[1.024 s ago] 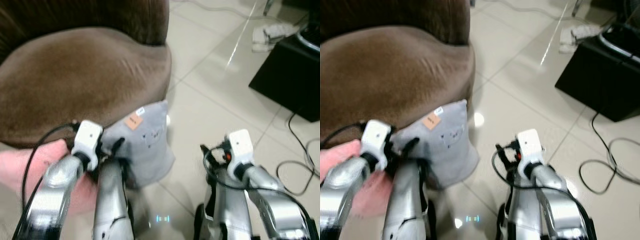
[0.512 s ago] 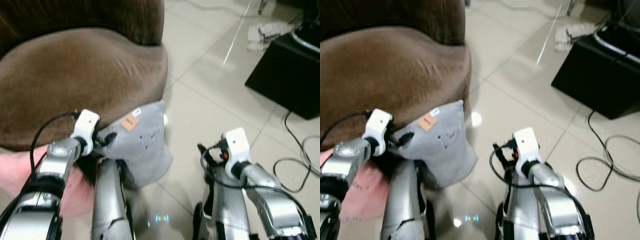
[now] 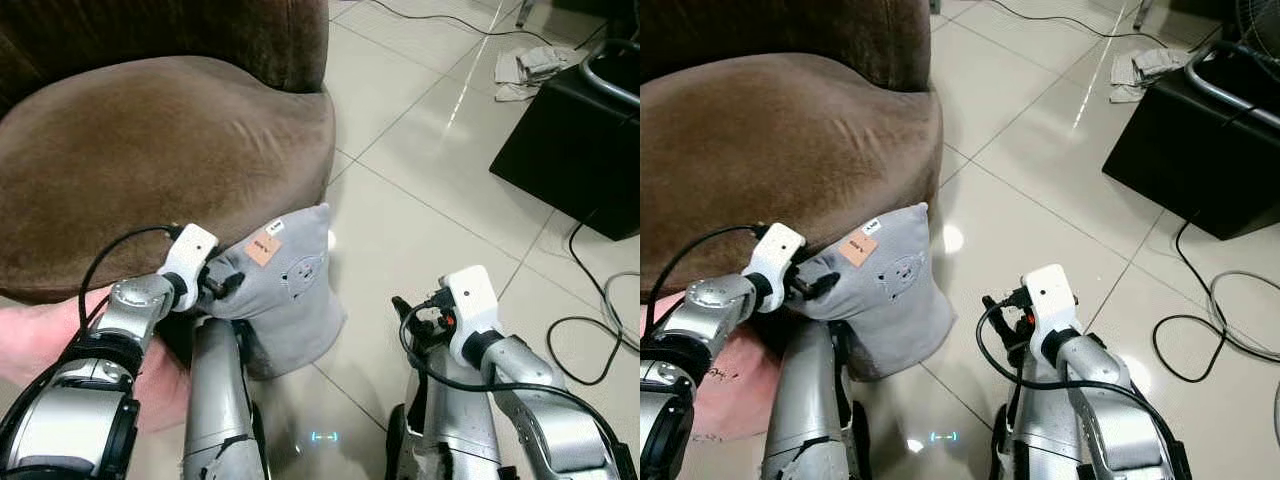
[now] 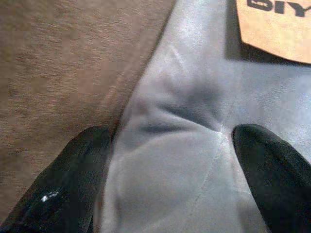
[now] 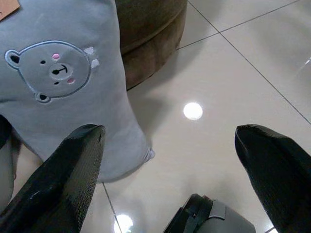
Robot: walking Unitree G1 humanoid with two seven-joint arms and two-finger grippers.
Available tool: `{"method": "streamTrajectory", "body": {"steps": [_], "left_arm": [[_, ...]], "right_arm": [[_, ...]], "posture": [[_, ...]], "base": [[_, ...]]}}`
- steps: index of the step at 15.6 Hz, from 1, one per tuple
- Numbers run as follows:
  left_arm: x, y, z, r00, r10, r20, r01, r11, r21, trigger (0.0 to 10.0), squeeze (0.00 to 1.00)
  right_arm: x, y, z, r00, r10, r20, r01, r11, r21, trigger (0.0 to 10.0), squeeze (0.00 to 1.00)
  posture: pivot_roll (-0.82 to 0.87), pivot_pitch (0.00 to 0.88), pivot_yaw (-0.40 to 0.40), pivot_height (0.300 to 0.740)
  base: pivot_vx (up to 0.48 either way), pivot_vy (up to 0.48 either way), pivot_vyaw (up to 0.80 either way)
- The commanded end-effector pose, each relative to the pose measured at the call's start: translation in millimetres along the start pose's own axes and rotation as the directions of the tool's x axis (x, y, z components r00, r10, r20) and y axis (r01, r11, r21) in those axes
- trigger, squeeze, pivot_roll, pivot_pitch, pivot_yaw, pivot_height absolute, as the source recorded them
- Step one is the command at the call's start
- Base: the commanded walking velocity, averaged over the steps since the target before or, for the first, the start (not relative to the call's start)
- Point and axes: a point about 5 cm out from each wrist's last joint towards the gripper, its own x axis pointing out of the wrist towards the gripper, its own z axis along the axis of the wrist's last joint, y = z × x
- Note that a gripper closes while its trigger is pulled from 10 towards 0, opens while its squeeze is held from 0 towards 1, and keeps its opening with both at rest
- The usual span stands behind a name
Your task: Move the pillow to the sofa from floor
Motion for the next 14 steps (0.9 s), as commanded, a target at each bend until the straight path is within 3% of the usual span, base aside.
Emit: {"method": "streamTrajectory", "body": {"steps": [1, 2, 3, 7, 8, 10, 14], "left_arm": [[3.5, -13.2, -10, 0.993, -0.104, -0.061, 0.105, 0.994, 0.006, 10.0, 1.00], [4.8, -19.9, -15, 0.982, -0.162, -0.098, 0.166, 0.986, 0.032, 10.0, 0.39], [5.2, -23.4, -19, 0.975, -0.185, -0.126, 0.192, 0.980, 0.050, 10.0, 0.00], [6.2, -28.4, -24, 0.965, -0.208, -0.160, 0.222, 0.972, 0.079, 10.0, 0.00], [6.0, -27.3, -25, 0.965, -0.185, -0.188, 0.208, 0.971, 0.116, 3.1, 0.00], [6.1, -26.6, -26, 0.966, -0.172, -0.193, 0.200, 0.971, 0.135, 0.2, 0.00], [6.5, -26.4, -23, 0.968, -0.178, -0.179, 0.201, 0.972, 0.120, 0.0, 0.00]], "right_arm": [[-4.0, 1.1, -4, 1.000, 0.004, -0.020, -0.004, 1.000, 0.003, 10.0, 0.00], [-4.5, 1.5, -4, 1.000, 0.005, -0.022, -0.005, 1.000, 0.003, 10.0, 0.00], [-4.5, 2.3, -4, 1.000, 0.005, -0.022, -0.005, 1.000, 0.004, 10.0, 0.00], [-5.8, 8.3, -5, 0.999, 0.022, -0.028, -0.022, 1.000, 0.009, 10.0, 0.00], [-6.3, 10.4, -6, 0.998, 0.043, -0.034, -0.043, 0.999, -0.001, 10.0, 0.00], [-7.1, 11.9, -7, 0.998, 0.059, -0.038, -0.059, 0.998, -0.006, 10.0, 0.00], [-8.1, 13.3, -7, 0.997, 0.067, -0.042, -0.068, 0.998, -0.006, 10.0, 0.00]], "posture": [[0.03, 0.238, 0.006, 0.480], [0.03, 0.238, 0.006, 0.480], [0.02, 0.238, 0.007, 0.480], [0.02, 0.239, 0.006, 0.480], [0.02, 0.239, 0.006, 0.480], [0.02, 0.239, 0.006, 0.480], [0.02, 0.226, 0.007, 0.480]], "base": [[0.000, 0.000, 0.00], [0.000, 0.000, 0.00], [0.000, 0.000, 0.00], [0.000, 0.000, 0.00], [0.000, 0.000, 0.00], [0.000, 0.000, 0.00], [0.000, 0.000, 0.00]]}}
